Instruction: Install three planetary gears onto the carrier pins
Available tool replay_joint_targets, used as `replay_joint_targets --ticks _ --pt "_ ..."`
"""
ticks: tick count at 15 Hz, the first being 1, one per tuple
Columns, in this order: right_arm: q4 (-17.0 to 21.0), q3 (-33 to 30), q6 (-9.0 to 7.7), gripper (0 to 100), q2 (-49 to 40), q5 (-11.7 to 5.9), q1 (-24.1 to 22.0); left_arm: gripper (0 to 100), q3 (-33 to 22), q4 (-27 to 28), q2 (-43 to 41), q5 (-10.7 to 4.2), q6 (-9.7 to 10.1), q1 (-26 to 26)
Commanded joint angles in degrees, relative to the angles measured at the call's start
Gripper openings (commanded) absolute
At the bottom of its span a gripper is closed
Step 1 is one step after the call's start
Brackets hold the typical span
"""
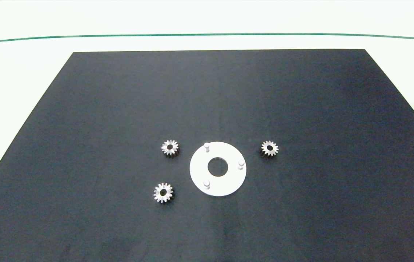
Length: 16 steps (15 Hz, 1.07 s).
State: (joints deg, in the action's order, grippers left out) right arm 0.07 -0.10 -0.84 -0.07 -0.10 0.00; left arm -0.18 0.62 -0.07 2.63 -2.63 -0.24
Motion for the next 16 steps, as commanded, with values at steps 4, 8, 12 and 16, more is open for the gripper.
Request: replay_joint_targets --ticks 4,8,12,16 --pt "0.1 -0.08 -0.39 100 0.07 0.19 0.0 100 0.01 -0.01 0.07 0.18 -0.44 -0.11" --pt "0.1 -0.08 -0.3 100 0.07 0.19 0.0 100 -0.08 0.08 0.07 0.27 -0.44 -0.11" --pt "1.6 -1.31 -0.74 100 0.07 0.01 0.09 100 -2.98 2.89 0.51 0.09 -4.22 -0.2" --pt "10.39 -11.24 -0.74 100 4.64 2.21 1.93 100 -19.94 26.54 3.41 0.53 -4.66 -0.81"
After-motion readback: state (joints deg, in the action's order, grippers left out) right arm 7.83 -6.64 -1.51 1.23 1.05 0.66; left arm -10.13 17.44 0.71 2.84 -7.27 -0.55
